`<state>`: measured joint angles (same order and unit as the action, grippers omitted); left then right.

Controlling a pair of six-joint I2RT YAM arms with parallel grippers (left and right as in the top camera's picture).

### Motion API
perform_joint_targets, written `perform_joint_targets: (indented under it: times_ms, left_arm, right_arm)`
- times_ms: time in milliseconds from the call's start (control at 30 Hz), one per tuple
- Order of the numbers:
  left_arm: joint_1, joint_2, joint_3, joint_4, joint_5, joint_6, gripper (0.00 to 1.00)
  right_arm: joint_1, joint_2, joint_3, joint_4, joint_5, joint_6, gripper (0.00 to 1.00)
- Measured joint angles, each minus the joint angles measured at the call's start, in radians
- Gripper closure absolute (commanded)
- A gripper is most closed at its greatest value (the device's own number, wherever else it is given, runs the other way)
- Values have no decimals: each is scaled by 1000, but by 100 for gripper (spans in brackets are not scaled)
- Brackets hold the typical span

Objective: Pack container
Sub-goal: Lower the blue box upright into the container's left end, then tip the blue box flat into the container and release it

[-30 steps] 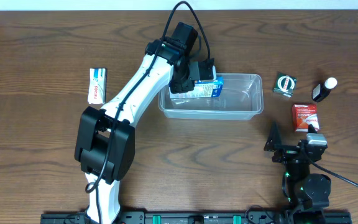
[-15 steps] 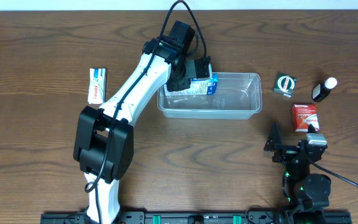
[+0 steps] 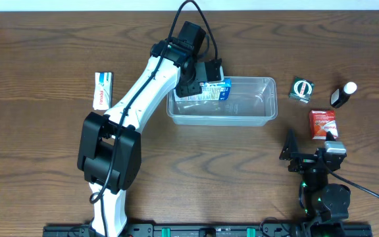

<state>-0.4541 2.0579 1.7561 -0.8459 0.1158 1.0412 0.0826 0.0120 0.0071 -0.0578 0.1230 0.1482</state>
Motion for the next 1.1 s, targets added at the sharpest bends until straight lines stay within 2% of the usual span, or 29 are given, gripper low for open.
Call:
perform_joint_targets:
  times_ms: [133,167,200,233,267,500,533,567,633,667,800,833,1100]
  left_arm:
    - [0,-26,-2,10,9,-20,36]
    - [0,-39,-4,24,12,-37,31]
    - [0,-55,-6,43,15,-63,21]
    - [0,-74,-7,67,20,-101,7]
    - [0,-90,-7,84,26,-131,2]
    - [0,-168,-7,155,81,-486,1]
    - [0,-168,-7,153,85,-523,6]
    - [0,-168,-7,148,89,-566,16]
    - [0,-167,-7,139,93,-632,49]
    - [0,-167,-7,140,95,-659,59]
    - [0,-167,-7,146,97,-755,90]
    - [0,-167,-7,152,98,-784,94]
    - [0,-167,-7,177,79,-1019,94]
  right_arm:
    - [0,0,0,0,0,0,1]
    - [0,0,0,0,0,0,1]
    - [0,0,0,0,0,0,1]
    - [0,0,0,0,0,0,1]
    - [0,0,0,0,0,0,1]
    - [0,0,0,0,0,0,1]
    - [0,0,0,0,0,0,1]
    - [0,0,0,0,0,0,1]
    - [0,0,0,0,0,0,1]
    - [0,0,0,0,0,0,1]
    - [0,0,0,0,0,0,1]
    - [0,0,0,0,0,0,1]
    - [0,0,0,0,0,0,1]
